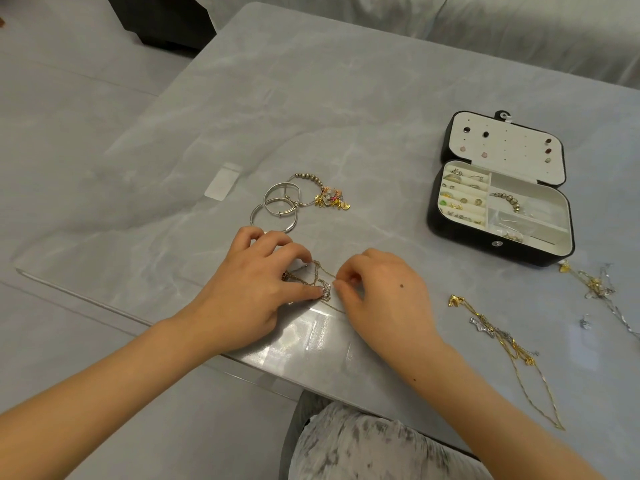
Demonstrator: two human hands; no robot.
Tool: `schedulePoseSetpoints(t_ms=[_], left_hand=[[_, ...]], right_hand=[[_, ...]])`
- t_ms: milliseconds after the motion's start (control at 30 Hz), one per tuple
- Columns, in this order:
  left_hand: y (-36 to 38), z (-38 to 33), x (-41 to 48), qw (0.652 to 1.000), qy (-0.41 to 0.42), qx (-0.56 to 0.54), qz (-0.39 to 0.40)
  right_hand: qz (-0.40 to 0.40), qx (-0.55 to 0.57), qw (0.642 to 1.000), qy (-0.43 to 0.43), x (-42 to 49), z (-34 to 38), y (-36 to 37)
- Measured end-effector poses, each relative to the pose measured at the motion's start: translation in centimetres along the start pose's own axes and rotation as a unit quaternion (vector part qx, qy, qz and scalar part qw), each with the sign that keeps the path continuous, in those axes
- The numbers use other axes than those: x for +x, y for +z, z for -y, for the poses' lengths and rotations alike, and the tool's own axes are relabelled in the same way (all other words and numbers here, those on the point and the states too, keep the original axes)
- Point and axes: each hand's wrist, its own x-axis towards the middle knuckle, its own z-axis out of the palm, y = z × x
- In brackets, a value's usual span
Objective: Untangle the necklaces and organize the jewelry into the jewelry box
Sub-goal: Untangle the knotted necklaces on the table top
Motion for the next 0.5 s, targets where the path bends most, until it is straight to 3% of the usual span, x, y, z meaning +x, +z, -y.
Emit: schedulePoseSetpoints(t_ms=[167, 500], left_hand=[[-0.01, 0.05, 0.07, 1.000, 0.001, 0.003, 0.009], [-0.12, 0.14, 0.04, 1.000, 0.002, -0.011, -0.004]], right_hand=[[0.035, -0.038, 0.998, 0.038, -0.32, 0.11, 0.34], [0.056, 0.028, 0.993, 0.101, -0.12, 0.52, 0.55]])
